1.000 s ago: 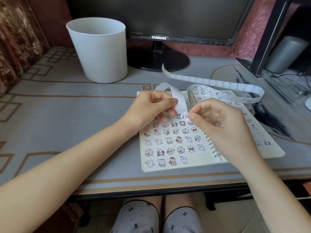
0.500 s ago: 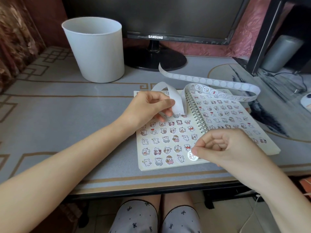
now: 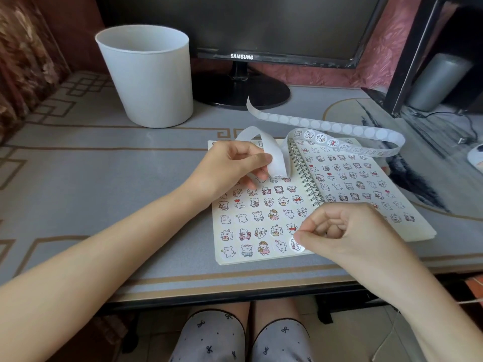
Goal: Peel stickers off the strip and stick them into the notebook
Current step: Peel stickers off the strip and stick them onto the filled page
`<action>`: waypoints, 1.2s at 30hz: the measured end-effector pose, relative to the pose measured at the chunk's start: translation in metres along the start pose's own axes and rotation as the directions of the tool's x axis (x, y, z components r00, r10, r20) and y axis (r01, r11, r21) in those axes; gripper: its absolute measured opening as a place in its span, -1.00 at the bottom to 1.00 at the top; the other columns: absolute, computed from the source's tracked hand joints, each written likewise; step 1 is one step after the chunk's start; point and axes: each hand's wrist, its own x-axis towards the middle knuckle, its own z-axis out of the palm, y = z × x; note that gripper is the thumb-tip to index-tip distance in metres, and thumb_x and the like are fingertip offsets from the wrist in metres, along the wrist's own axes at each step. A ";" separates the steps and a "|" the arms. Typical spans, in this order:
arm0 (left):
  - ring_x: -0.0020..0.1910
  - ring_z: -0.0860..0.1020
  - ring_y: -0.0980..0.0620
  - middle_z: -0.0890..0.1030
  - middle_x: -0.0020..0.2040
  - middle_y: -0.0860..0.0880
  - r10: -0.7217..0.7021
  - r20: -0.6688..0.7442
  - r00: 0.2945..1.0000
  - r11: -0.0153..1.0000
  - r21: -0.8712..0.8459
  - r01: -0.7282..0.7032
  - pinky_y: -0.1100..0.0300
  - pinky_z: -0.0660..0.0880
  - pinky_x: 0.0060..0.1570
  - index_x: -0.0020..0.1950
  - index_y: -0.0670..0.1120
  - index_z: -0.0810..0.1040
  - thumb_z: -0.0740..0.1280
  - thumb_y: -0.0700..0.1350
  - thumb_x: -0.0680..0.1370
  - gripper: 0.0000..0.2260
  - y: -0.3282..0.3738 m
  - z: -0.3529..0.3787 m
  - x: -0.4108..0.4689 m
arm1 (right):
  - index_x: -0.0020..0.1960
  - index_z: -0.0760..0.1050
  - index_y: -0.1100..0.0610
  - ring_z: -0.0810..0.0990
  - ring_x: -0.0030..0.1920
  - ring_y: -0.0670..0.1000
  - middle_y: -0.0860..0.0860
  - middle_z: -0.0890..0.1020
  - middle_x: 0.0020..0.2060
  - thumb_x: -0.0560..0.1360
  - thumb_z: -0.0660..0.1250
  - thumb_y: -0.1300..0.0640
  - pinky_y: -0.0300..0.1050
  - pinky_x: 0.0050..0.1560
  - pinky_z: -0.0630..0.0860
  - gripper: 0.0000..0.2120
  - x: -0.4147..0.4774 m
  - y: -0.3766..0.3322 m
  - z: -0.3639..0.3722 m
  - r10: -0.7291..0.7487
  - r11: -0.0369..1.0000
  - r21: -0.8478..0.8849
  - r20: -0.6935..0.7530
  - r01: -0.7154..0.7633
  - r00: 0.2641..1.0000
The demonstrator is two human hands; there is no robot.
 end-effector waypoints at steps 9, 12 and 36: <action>-0.32 0.58 0.07 0.61 -0.28 -0.07 0.001 -0.003 1.000 1.000 0.009 -0.001 0.34 0.50 -0.40 -0.20 -0.21 0.57 0.34 -0.22 0.54 -0.86 -0.001 0.000 0.001 | -0.34 0.59 -0.02 0.46 -0.49 -0.24 -0.20 0.58 -0.48 0.32 0.49 0.04 -0.29 -0.34 0.40 -0.89 -0.003 -0.001 0.001 -0.004 0.997 -0.076 -0.036 0.002 0.999; -0.32 0.58 0.07 0.61 -0.27 -0.07 0.000 -0.003 1.000 1.000 0.007 0.000 0.33 0.50 -0.40 -0.19 -0.22 0.57 0.34 -0.22 0.54 -0.87 0.000 0.000 0.000 | -0.34 0.58 -0.03 0.46 -0.49 -0.23 -0.22 0.56 -0.49 0.32 0.48 0.03 -0.28 -0.35 0.37 -0.89 -0.004 -0.002 0.001 -0.007 0.996 -0.091 -0.037 0.004 0.999; -0.34 0.58 0.08 0.61 -0.32 -0.05 0.004 -0.006 1.000 1.000 0.020 -0.003 0.34 0.50 -0.40 -0.23 -0.19 0.57 0.35 -0.22 0.54 -0.85 0.000 0.000 0.000 | -0.21 0.46 -0.06 0.44 -0.46 -0.17 -0.22 0.53 -0.43 0.38 0.45 0.01 -0.25 -0.34 0.31 -0.84 -0.005 0.006 0.006 -0.079 0.984 -0.163 -0.041 0.072 0.996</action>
